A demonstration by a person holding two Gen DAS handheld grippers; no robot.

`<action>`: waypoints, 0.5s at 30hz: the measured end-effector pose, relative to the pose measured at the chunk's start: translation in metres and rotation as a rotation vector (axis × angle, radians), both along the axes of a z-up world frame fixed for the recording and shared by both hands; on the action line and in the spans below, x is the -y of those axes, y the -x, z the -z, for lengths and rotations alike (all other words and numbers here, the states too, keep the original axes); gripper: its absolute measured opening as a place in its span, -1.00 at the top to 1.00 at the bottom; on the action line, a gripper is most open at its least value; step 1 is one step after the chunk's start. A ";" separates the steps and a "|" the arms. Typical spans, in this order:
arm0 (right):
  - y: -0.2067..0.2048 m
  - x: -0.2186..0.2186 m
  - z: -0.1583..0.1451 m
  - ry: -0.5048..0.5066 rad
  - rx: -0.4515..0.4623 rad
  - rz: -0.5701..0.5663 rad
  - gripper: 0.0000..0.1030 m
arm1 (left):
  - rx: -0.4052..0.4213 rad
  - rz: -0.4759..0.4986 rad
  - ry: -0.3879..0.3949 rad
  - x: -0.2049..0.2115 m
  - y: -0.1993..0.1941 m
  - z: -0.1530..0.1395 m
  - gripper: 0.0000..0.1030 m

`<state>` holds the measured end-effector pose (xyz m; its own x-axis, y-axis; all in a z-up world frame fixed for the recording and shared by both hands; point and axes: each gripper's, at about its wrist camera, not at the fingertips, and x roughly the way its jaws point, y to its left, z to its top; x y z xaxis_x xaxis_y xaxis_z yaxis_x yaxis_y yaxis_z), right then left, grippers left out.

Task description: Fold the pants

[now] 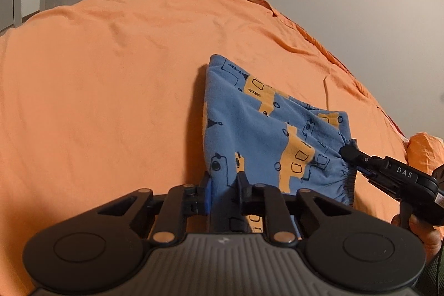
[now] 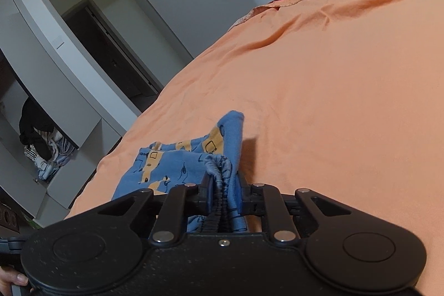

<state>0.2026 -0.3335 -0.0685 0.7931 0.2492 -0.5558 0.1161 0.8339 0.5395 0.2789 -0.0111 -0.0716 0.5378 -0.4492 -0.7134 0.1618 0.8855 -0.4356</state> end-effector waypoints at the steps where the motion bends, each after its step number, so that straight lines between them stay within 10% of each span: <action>1: 0.003 -0.001 -0.005 0.005 0.004 0.001 0.70 | 0.004 0.003 0.007 -0.001 0.001 -0.002 0.66; 8: 0.029 -0.012 -0.043 0.057 -0.001 -0.013 0.71 | -0.053 0.007 0.103 -0.019 0.021 -0.008 0.67; 15: 0.082 -0.026 -0.040 0.056 -0.065 -0.024 0.72 | -0.061 0.014 0.018 -0.014 0.068 -0.006 0.67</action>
